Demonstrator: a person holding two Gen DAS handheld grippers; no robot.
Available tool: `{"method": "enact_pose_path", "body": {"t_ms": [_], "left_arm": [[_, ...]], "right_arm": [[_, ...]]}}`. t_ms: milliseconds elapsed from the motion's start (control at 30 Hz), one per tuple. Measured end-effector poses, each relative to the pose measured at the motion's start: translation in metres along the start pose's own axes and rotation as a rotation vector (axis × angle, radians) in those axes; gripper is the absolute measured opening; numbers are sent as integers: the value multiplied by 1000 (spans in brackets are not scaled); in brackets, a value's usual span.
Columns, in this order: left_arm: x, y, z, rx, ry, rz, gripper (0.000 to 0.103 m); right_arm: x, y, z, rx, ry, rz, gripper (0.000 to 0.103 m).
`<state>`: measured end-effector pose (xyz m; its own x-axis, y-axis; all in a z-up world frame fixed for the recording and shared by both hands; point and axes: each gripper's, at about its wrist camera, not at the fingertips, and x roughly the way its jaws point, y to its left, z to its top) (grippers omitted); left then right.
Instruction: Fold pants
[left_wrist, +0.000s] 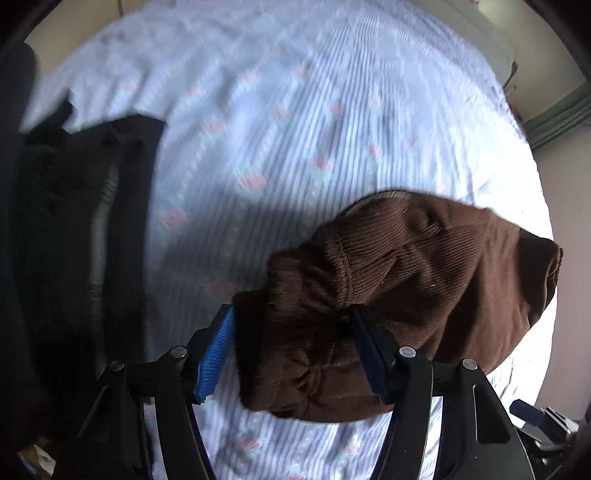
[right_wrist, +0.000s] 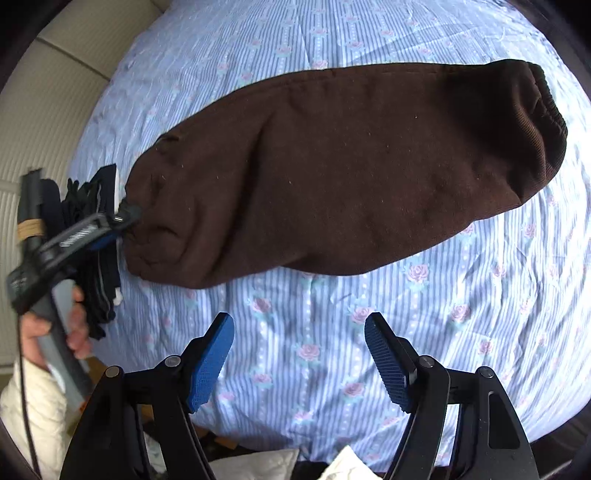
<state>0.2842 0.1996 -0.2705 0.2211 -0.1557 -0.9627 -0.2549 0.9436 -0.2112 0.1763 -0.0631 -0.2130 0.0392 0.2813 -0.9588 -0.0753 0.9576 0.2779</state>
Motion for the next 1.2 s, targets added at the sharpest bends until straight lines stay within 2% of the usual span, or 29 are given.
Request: {"method": "enact_pose_path", "body": {"t_ms": [67,100,133,167,200,333,467,567,633,700,767,800,867,933,1067,1100,1200], "left_arm": [[9,0,-2,-23,32,-35,40],[9,-1,-2,-26,38,-29,38],[4,-2,-3,-18,37,-30,30],[-4,-3,-4,-8,32,-54,11],[-16,-3,-7,-5,21,-89,12],[-53,9,-20,-18,9,-134,11],[-50,17,-34,5,60,-48,7],[-43,25,-37,-29,56,-28,8],[-33,21,-33,-4,44,37,9],[-19,11,-23,30,47,153,19],[-18,2,-19,75,38,264,35],[-28,-8,-21,120,-10,314,37],[-55,-28,-31,231,-129,360,57],[-82,-50,-51,357,-227,328,61],[-95,-98,-98,629,-231,233,61],[-90,-118,-111,725,-233,207,61],[-67,-158,-147,930,-219,154,61]], "right_arm": [[-2,0,0,10,-4,-9,74],[-3,-1,0,15,-4,-10,74],[-3,-2,-1,22,-3,-9,74],[-3,-3,-3,28,1,-6,74],[-4,-5,-5,37,6,2,74],[-6,-11,-15,67,25,22,74],[-7,-8,-20,58,41,27,74],[-10,-5,-21,39,35,10,74],[-10,-3,-20,18,30,-9,74],[-7,-3,-18,15,36,-9,74],[-6,-5,-17,19,38,-17,74],[-6,-5,-16,19,34,-16,74],[-10,-12,-17,17,16,-8,74],[-16,-23,-19,15,-7,-15,74],[-26,-55,-25,46,-36,-8,74],[-26,-61,-26,57,-38,-9,74],[-28,-81,-31,92,-38,-24,74]]}}
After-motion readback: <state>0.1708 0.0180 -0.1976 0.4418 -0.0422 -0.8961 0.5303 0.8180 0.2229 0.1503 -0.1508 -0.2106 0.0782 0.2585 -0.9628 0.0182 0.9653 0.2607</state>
